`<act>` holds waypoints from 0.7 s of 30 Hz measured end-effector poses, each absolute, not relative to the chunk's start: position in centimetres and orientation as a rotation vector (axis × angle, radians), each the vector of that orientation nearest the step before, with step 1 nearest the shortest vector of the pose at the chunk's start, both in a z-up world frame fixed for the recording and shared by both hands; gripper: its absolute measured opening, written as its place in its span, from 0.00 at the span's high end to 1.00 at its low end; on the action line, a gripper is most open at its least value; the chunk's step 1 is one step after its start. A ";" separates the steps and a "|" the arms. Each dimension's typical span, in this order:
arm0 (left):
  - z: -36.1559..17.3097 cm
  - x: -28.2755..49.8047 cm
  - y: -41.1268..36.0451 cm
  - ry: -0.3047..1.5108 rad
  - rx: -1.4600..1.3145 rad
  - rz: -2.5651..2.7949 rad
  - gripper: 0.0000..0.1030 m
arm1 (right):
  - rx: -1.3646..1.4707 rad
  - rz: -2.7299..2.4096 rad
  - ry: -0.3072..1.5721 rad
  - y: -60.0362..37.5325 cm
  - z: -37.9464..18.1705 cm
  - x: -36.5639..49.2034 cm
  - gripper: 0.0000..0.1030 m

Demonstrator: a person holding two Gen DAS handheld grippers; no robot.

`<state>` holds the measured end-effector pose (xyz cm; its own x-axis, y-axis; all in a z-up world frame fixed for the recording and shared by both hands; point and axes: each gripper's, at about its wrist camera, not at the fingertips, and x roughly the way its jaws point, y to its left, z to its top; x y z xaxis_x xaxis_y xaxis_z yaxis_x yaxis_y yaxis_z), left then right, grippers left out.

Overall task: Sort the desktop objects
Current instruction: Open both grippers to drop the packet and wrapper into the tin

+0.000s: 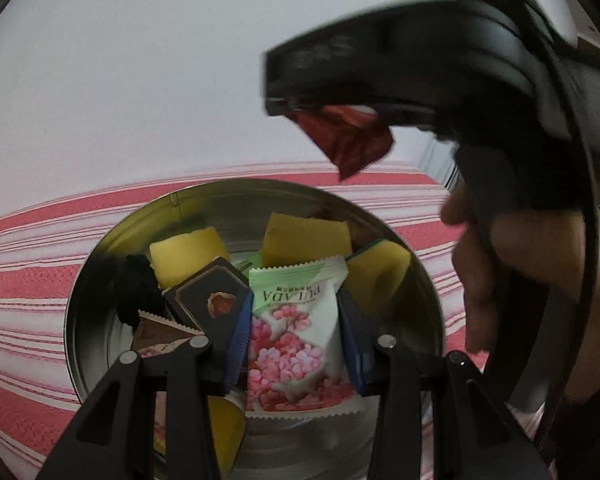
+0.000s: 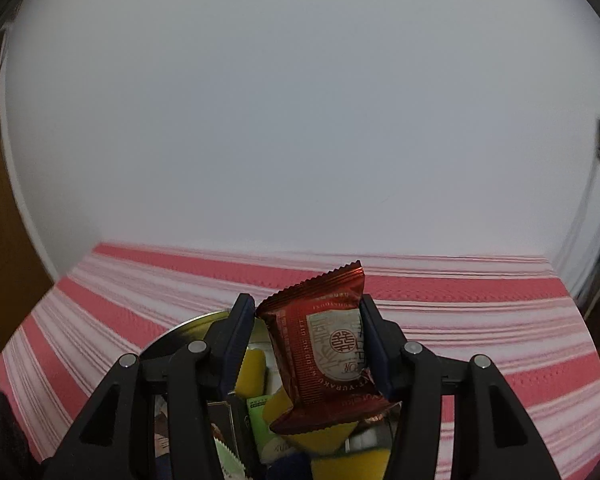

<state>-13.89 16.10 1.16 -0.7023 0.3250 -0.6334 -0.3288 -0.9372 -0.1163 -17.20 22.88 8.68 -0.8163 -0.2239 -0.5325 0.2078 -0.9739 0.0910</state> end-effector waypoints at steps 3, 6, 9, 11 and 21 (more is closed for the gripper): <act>0.6 -14.6 16.6 -0.005 -1.021 2.593 0.60 | 0.945 -2.734 0.025 21.7 7.5 -19.5 0.47; 0.1 -15.2 17.2 0.016 -1.049 2.604 0.59 | 1.048 -2.671 0.090 20.6 6.0 -21.2 0.47; 0.2 -15.7 17.4 0.052 -1.071 2.648 0.38 | 1.087 -2.660 0.066 20.1 5.3 -21.9 0.35; 0.2 -15.9 17.6 0.100 -1.116 2.669 0.21 | 1.109 -2.711 0.074 20.2 5.2 -22.1 0.20; 2.1 -14.1 16.2 0.131 -1.002 2.755 0.01 | 0.887 -2.925 -0.220 24.3 8.1 -16.3 0.09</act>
<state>-14.07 16.24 2.11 -0.7480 0.1627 -0.6434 -0.2229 -0.9748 0.0126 -16.31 24.31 8.13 -0.8295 -0.1154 -0.5464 0.0322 -0.9867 0.1594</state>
